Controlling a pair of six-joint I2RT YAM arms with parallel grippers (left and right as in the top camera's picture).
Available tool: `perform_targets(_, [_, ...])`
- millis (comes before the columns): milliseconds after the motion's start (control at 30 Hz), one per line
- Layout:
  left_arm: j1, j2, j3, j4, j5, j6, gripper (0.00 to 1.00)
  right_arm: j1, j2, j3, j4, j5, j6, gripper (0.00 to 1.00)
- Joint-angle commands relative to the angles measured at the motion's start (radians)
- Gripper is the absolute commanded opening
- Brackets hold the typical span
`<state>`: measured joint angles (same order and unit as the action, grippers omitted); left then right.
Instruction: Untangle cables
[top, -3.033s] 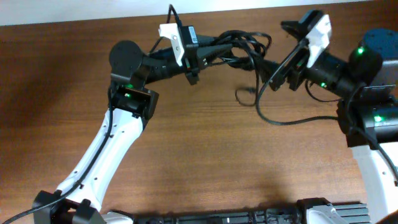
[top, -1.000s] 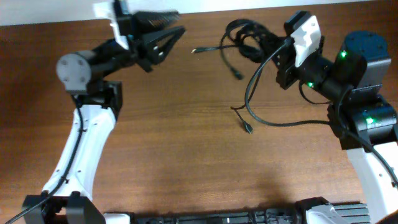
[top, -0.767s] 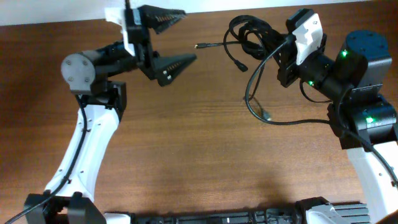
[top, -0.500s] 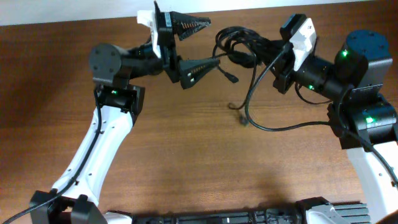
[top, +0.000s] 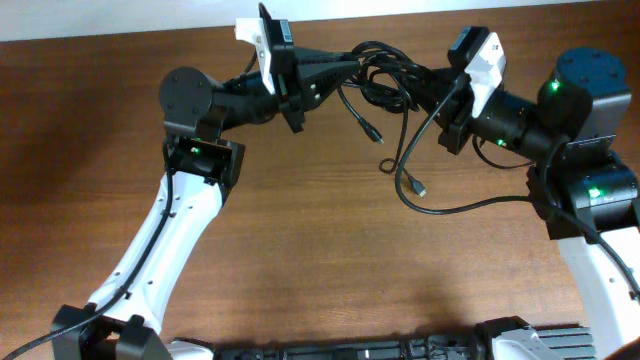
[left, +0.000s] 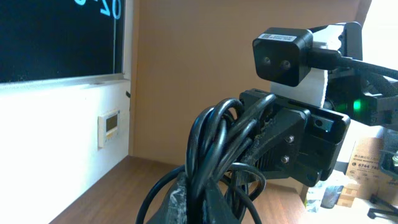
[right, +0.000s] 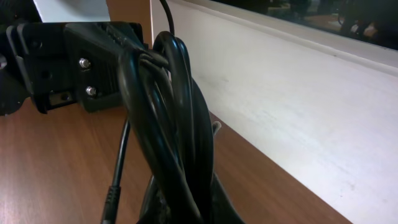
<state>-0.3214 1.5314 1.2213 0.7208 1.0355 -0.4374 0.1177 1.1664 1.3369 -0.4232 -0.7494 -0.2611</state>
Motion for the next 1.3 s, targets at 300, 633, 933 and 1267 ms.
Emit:
perform_targets(300, [0.008, -0.008, 0.012, 0.474, -0.012, -0.033, 0.00, -0.001, -0.008, 0.008, -0.159, 0.145, -0.046, 0.04])
perform_targets(633, [0.039, -0.011, 0.012, 0.385, 0.000, -0.014, 0.99, -0.001, -0.008, 0.008, -0.158, 0.231, -0.045, 0.04])
perform_targets(933, [0.061, -0.011, 0.012, 0.190, 0.095, 0.050, 0.99, 0.000, -0.008, 0.008, -0.167, 0.162, -0.317, 0.04])
perform_targets(1267, [-0.013, -0.009, 0.012, -0.216, 0.127, 0.253, 0.96, 0.000, -0.008, 0.008, -0.133, 0.140, -0.360, 0.04])
